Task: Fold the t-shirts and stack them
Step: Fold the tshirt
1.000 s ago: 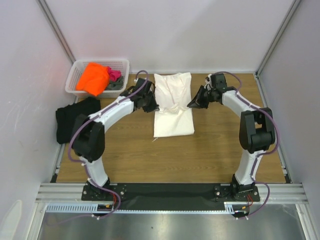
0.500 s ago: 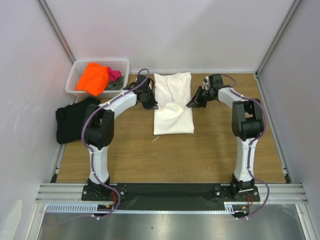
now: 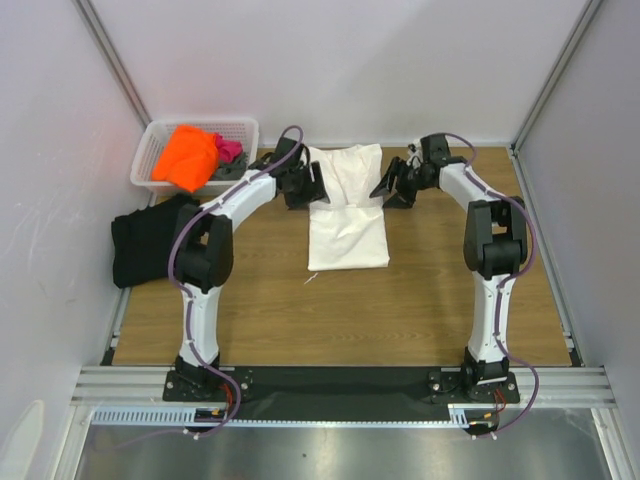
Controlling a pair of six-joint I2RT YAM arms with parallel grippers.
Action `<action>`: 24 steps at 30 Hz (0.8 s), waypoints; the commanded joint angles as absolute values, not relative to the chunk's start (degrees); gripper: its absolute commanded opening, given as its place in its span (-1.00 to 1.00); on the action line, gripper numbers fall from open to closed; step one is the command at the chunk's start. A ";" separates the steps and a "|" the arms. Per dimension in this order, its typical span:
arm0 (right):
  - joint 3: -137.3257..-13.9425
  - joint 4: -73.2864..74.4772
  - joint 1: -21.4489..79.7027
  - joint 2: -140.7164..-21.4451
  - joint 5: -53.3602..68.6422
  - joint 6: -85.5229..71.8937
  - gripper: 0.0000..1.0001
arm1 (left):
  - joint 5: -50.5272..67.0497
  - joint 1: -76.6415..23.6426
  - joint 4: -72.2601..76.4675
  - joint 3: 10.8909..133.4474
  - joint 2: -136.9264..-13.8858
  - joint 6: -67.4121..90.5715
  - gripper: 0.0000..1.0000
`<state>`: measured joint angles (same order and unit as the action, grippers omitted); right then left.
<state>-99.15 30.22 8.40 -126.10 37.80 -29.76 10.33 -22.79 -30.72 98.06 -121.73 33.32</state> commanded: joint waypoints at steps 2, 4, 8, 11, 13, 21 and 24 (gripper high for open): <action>-105.90 33.05 8.26 -121.57 37.88 -25.76 0.31 | 7.91 -21.97 -33.04 107.38 -117.87 28.57 0.55; -105.21 32.78 8.52 -119.81 38.06 -24.62 0.31 | 8.17 -21.97 -33.14 107.49 -115.94 26.72 0.59; -100.03 31.99 10.36 -115.58 37.97 -20.92 0.33 | 13.44 -22.15 -27.89 98.74 -109.79 25.93 0.60; -93.89 29.90 11.42 -114.43 39.63 -22.14 0.22 | 17.57 -22.24 -20.26 88.99 -105.22 27.59 0.60; -88.61 23.49 11.25 -114.43 43.76 -26.44 0.18 | 22.66 -22.24 -15.67 85.18 -103.98 29.26 0.58; -89.21 16.80 12.04 -120.49 42.10 -26.46 -0.02 | 27.16 -22.32 -3.79 80.42 -110.38 34.27 0.47; -90.70 15.65 11.95 -122.95 41.40 -26.28 -0.05 | 27.42 -22.24 -1.32 81.38 -113.55 34.89 0.46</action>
<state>-87.61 19.92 12.14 -121.43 41.80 -26.50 24.93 -22.37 -7.70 80.44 -111.90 33.17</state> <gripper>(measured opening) 0.478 0.732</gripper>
